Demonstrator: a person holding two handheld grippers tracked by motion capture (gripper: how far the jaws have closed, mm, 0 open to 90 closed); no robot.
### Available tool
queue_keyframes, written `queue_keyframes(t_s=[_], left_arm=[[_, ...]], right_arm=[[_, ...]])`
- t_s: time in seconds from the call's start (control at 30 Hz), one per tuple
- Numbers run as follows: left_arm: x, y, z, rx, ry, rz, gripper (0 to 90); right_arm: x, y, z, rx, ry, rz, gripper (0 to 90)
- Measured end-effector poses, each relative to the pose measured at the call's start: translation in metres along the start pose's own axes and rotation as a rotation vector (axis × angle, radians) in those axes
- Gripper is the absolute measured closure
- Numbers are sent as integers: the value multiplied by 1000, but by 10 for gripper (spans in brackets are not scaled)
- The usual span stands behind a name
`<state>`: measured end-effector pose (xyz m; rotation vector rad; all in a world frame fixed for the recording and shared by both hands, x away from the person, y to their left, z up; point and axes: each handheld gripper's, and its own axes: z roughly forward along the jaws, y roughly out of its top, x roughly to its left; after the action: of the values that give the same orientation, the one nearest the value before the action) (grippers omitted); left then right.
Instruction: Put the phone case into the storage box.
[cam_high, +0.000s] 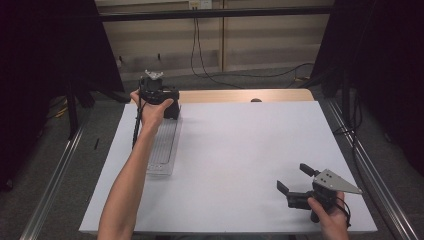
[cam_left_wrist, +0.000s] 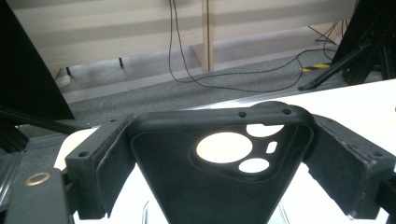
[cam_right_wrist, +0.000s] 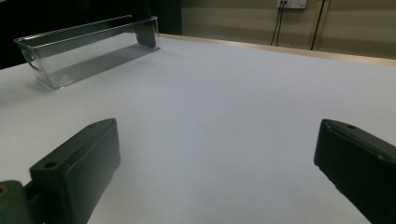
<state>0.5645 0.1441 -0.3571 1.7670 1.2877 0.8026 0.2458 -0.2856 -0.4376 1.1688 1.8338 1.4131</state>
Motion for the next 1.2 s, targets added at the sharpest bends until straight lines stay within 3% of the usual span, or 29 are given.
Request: queue_keyframes(t_s=[0.2, 0.5, 1.2], left_arm=[[3, 0, 0, 10, -20, -24, 124], [2, 1, 0, -1, -31, -4, 119], [6, 1, 3, -19, -41, -12, 78]], right_arm=[[0, 0, 0, 1, 1, 0, 0], [0, 0, 0, 2, 2, 2, 0], [0, -1, 0, 4, 4, 3, 0]])
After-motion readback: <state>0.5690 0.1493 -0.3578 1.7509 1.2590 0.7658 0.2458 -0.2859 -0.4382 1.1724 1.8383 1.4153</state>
